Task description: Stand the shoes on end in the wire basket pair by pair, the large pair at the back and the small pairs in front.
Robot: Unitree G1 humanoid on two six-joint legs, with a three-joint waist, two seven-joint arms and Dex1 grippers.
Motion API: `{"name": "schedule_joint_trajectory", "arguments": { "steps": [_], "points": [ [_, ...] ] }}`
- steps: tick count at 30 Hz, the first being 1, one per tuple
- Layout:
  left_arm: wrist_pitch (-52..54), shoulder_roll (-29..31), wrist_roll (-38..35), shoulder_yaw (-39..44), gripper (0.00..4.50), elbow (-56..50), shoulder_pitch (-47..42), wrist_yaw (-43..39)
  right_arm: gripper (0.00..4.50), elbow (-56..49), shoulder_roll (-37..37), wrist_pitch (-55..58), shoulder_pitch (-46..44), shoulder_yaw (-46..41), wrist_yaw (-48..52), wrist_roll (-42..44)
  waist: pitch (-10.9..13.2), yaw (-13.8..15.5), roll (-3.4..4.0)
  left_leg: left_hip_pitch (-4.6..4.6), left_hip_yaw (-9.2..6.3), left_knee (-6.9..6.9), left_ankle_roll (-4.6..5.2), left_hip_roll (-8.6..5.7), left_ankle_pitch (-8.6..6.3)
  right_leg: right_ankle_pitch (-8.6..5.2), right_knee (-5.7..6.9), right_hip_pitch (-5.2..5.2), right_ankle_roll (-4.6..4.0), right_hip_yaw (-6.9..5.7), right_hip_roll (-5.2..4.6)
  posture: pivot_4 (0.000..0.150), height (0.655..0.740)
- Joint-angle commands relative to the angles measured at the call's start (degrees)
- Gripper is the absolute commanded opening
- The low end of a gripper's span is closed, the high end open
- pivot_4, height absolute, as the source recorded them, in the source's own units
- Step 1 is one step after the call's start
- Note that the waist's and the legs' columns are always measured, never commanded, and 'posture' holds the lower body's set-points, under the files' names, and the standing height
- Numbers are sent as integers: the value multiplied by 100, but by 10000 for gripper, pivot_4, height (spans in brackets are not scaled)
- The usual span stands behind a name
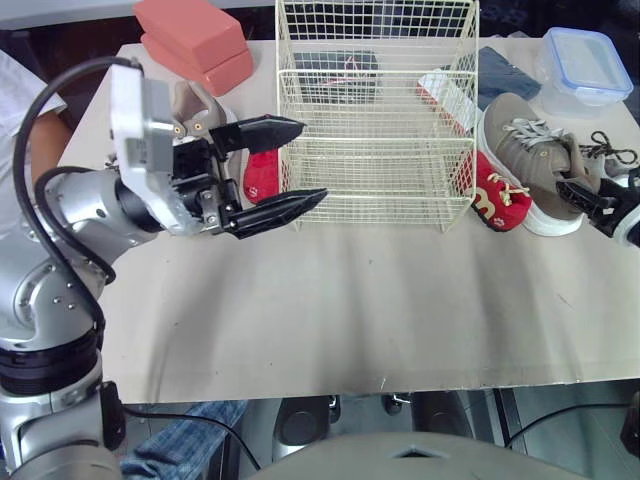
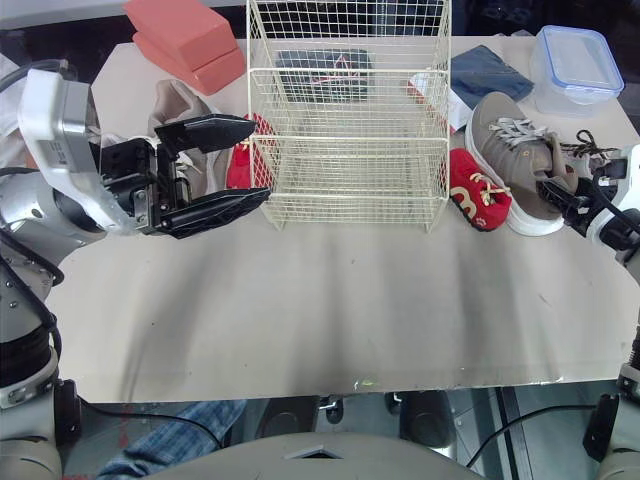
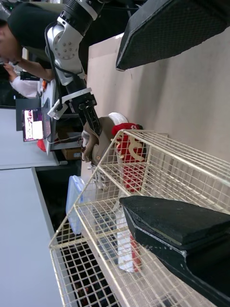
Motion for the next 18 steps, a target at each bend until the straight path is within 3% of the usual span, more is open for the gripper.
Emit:
{"name": "schedule_joint_trajectory", "arguments": {
  "steps": [1,3,12,18],
  "points": [
    [89,45,-137,-22,45000,-126,-296,113,6071,-90,-43,-199,59,17,-17,14,0,6,0,-1,0,0,0,0,0,0,0,0,0,0,0,1500,6860],
    [143,34,-129,-72,45000,-92,-416,140,85,-106,-42,-375,81,-11,-51,-25,0,13,0,-2,-2,0,0,0,0,0,0,0,0,-2,0,1500,6860],
    [18,-14,63,-136,45000,67,-418,-65,85,-72,-107,-1796,-552,-622,-444,37,7,-1,11,-2,2,0,-1,-1,1,0,1,-4,0,2,0,1500,6860],
    [-372,66,266,153,45000,354,61,-646,85,-536,30,-2484,-1457,-813,-175,766,9,-5,15,-2,4,0,-3,-1,2,0,1,-5,0,2,2,1500,6860]
  ]
}}
